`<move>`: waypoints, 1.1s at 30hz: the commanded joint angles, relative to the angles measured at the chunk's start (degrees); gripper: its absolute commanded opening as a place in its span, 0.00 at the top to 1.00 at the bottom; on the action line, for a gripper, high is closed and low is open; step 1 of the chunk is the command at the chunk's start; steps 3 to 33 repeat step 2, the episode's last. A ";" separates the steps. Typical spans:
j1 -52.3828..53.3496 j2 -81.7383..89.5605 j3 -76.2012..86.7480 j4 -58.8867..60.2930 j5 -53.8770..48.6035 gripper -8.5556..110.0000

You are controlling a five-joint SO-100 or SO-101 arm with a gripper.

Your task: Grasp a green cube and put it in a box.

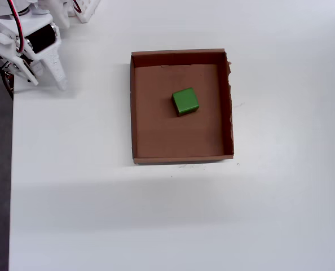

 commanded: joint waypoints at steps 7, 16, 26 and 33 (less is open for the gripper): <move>0.44 0.26 -0.35 0.79 0.70 0.70; 0.44 0.26 -0.35 0.79 0.70 0.70; 0.44 0.26 -0.35 0.79 0.70 0.70; 0.44 0.26 -0.35 0.79 0.70 0.70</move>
